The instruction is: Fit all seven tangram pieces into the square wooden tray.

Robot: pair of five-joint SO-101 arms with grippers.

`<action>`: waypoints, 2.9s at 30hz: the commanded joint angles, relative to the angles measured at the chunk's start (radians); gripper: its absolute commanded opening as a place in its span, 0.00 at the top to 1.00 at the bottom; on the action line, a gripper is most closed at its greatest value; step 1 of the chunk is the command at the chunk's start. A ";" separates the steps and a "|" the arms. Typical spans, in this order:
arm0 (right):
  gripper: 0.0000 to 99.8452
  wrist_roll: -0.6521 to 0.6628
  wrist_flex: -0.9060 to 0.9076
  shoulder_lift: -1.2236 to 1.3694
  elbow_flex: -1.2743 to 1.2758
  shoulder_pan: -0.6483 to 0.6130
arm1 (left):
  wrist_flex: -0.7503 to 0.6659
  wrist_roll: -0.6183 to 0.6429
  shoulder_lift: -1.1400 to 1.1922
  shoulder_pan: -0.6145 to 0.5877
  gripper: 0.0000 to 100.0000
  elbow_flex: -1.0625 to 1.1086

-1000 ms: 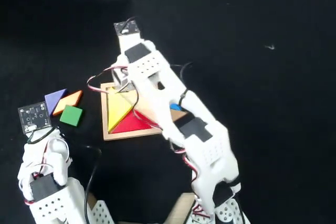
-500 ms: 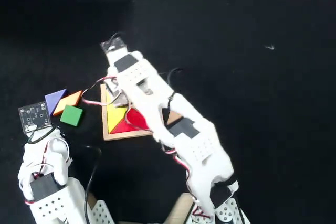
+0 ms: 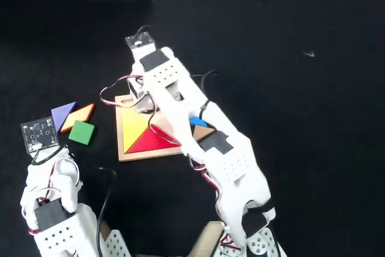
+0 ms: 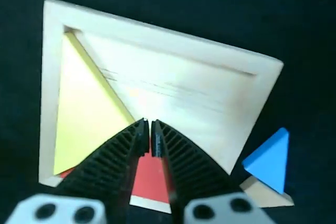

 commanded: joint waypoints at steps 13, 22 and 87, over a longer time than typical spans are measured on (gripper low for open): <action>0.99 0.080 -0.038 -0.013 0.105 -0.055 | -0.028 -0.009 -0.008 0.012 0.97 0.013; 0.99 0.081 0.103 -0.113 0.002 0.069 | -0.051 -0.009 -0.008 0.012 0.97 0.021; 0.83 0.371 -0.365 -1.010 1.033 0.299 | 0.048 -0.057 -0.005 0.074 0.92 -0.028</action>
